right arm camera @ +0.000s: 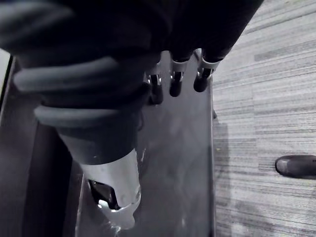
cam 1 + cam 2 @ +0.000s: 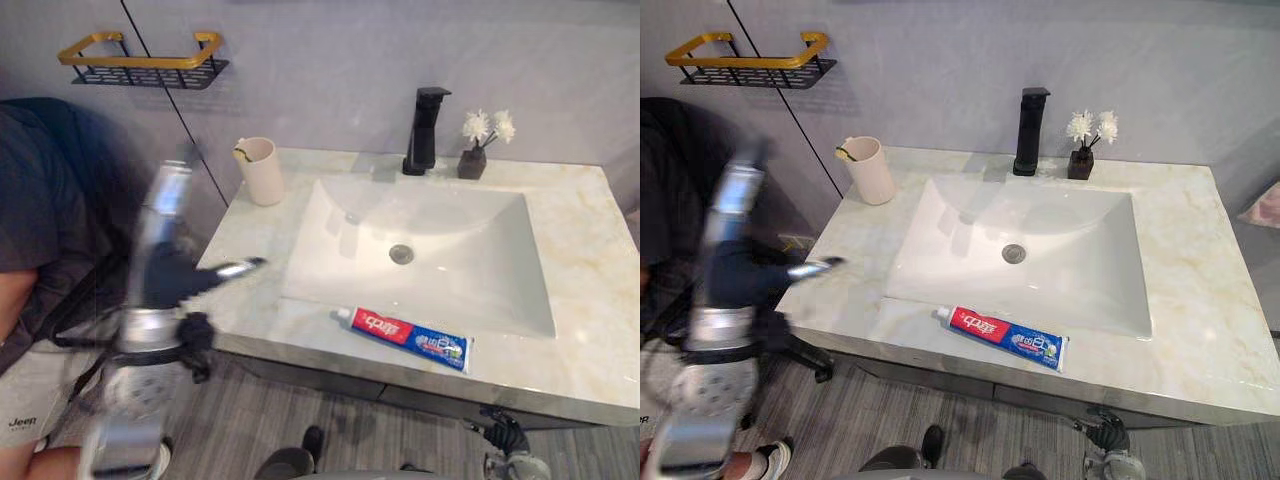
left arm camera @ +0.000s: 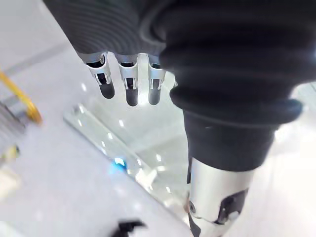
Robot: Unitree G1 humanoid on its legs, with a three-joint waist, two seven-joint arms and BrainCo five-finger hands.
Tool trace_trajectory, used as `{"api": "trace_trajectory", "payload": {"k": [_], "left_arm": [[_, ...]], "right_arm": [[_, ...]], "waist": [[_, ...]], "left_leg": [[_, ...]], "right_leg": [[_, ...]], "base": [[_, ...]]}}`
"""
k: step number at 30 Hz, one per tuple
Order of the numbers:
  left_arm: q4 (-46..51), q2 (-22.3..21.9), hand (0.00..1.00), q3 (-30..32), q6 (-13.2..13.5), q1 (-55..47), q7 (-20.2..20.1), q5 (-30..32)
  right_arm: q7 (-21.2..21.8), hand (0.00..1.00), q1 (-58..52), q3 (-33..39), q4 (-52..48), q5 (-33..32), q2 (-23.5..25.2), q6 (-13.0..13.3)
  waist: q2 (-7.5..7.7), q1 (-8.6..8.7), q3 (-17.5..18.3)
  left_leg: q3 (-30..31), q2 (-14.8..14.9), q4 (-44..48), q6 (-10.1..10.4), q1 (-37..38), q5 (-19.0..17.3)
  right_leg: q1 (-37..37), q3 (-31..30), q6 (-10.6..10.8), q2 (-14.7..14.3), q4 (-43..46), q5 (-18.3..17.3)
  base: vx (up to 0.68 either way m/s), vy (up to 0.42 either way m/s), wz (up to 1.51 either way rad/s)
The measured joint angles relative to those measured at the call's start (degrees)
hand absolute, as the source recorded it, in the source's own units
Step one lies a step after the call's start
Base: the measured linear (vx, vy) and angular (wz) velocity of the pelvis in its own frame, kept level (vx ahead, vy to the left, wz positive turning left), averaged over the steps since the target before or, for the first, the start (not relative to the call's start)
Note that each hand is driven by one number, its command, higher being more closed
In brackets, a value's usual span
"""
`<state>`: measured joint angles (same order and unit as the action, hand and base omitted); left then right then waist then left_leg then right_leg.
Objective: Organize washtable
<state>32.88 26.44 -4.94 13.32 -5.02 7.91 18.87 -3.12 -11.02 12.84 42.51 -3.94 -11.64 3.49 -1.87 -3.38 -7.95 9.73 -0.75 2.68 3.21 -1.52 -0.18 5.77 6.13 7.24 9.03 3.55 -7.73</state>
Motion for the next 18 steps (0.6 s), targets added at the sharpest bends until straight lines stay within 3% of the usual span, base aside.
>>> {"api": "trace_trajectory", "payload": {"k": [1, 8, 18], "left_arm": [[-3.6, 0.2, 0.00, -4.1, 0.1, 2.1, -1.0, 0.1], [-20.1, 0.3, 0.00, -18.3, -1.3, 10.2, -6.5, 3.3], [-31.2, -0.4, 0.00, -20.7, -2.2, 12.6, -9.2, 9.3]], "right_arm": [[0.1, 0.00, 0.7, -0.8, 0.3, 0.0, 0.0, 0.0], [1.0, 0.00, 4.7, -3.8, 1.8, 0.0, -0.2, 0.4], [2.0, 0.00, 6.5, -5.0, 2.6, -0.1, -1.2, 1.1]], "waist": [[0.02, 1.00, 0.0], [0.13, 2.77, 0.1], [0.24, 2.75, 0.0]], "left_leg": [[0.0, 0.1, 0.0, 0.1, 0.0, 0.1], [-2.9, 1.2, -0.4, 0.4, -0.9, 0.4], [-3.7, 1.6, -2.1, 0.3, -1.2, 1.3]], "right_leg": [[-0.1, -0.1, 0.0, -0.1, 0.1, 0.0], [-2.8, -3.5, 0.0, -0.8, 0.1, 1.5], [-3.2, -4.9, -0.9, -1.2, -3.9, 4.2]], "base": [[-0.03, -0.002, -0.02], [-0.02, 0.013, -0.25], [0.00, 0.011, -0.10]]}}
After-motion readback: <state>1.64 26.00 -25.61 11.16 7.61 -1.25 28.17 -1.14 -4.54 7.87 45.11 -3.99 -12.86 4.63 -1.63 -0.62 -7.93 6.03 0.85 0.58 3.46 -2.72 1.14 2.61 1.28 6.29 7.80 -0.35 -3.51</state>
